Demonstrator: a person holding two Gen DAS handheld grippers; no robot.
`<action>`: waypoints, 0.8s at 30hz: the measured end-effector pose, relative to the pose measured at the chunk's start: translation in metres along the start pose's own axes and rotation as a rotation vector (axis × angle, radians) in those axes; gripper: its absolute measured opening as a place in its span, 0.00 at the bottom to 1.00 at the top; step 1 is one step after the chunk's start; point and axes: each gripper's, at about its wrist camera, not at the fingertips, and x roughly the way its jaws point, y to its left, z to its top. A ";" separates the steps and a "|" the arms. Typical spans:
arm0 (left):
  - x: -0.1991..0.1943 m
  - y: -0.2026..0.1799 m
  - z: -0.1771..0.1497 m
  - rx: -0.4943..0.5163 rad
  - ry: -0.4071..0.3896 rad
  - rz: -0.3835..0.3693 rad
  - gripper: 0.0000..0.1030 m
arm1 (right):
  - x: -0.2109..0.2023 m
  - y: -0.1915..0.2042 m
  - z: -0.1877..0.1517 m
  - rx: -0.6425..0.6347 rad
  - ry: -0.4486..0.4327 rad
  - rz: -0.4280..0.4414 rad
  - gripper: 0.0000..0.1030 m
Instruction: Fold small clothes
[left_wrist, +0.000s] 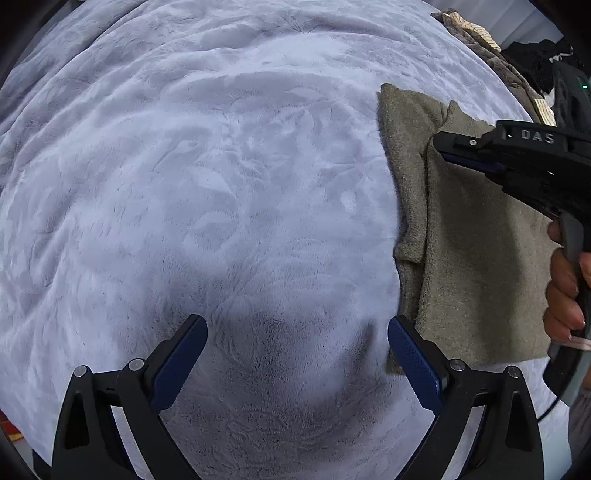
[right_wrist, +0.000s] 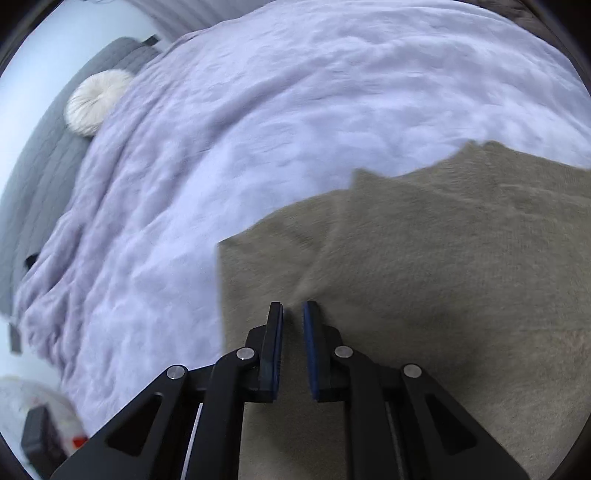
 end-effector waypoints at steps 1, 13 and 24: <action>0.002 -0.006 0.004 0.005 0.000 -0.001 0.95 | -0.006 0.003 -0.004 -0.019 0.007 0.002 0.14; 0.012 -0.044 0.018 0.088 0.020 0.009 0.95 | -0.061 -0.046 -0.107 0.242 0.070 0.152 0.15; 0.016 -0.064 0.010 0.134 0.036 0.016 0.95 | -0.077 -0.087 -0.198 0.501 0.056 0.215 0.37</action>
